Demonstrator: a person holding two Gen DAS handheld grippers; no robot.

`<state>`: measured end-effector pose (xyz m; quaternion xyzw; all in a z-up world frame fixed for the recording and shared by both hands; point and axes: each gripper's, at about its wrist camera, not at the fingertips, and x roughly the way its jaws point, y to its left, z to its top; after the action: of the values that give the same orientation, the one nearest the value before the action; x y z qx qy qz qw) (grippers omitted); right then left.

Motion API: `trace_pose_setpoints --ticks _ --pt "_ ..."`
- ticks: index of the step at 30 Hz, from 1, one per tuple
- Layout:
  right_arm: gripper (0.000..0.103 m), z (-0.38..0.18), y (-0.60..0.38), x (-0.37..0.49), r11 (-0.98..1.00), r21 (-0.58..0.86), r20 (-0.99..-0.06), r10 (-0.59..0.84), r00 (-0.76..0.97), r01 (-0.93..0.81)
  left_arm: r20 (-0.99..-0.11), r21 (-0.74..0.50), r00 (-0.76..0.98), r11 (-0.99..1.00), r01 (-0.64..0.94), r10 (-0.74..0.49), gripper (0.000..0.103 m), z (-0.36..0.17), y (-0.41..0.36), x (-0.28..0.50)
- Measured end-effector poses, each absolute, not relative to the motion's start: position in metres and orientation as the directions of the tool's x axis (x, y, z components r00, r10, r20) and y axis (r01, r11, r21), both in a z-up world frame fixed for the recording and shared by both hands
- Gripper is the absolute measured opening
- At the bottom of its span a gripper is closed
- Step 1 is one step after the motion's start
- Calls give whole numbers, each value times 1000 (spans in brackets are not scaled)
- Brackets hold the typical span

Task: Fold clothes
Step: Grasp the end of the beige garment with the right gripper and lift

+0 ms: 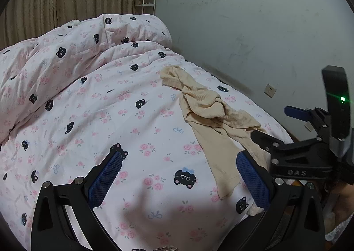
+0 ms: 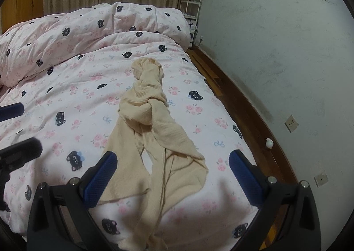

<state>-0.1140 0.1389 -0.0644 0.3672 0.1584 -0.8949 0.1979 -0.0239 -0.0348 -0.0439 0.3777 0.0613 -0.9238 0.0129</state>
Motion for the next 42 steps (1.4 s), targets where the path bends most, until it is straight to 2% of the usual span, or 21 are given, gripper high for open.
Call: trace_pose_setpoints --ticks 7,9,14,19,22,24,25,30,42 --pt "99 -81 118 -145 -865 -172 -722 -215 -658 471 -702 -110 -712 -990 85 17 102 -48 -44 -20" --pt "90 -87 114 -153 -864 -177 -732 -205 -649 472 -703 -112 -711 -990 90 15 102 -49 -48 -18" --pt "88 -100 105 -166 -860 -189 -755 -181 -630 474 -706 -121 -708 -987 108 10 102 -53 -56 -13" --pt "76 -112 97 -178 -857 -198 -775 -160 -611 476 -711 -124 -704 -985 121 2 102 -55 -62 -7" --pt "61 -117 94 -183 -853 -198 -790 -153 -594 483 -712 -126 -702 -983 131 -2 102 -56 -67 -4" --pt "34 -118 93 -184 -852 -178 -802 -164 -575 492 -712 -128 -702 -982 138 -6 102 -56 -69 -1" --pt "28 -118 92 -185 -852 -168 -807 -170 -565 496 -711 -128 -703 -982 142 -9 102 -56 -70 1" --pt "12 -110 89 -181 -842 -116 -814 -223 -537 527 -708 -130 -705 -978 164 -24 102 -55 -79 11" --pt "9 -64 50 -146 -757 -97 -769 -355 -531 647 -709 -124 -700 -960 251 -91 102 -54 -111 54"
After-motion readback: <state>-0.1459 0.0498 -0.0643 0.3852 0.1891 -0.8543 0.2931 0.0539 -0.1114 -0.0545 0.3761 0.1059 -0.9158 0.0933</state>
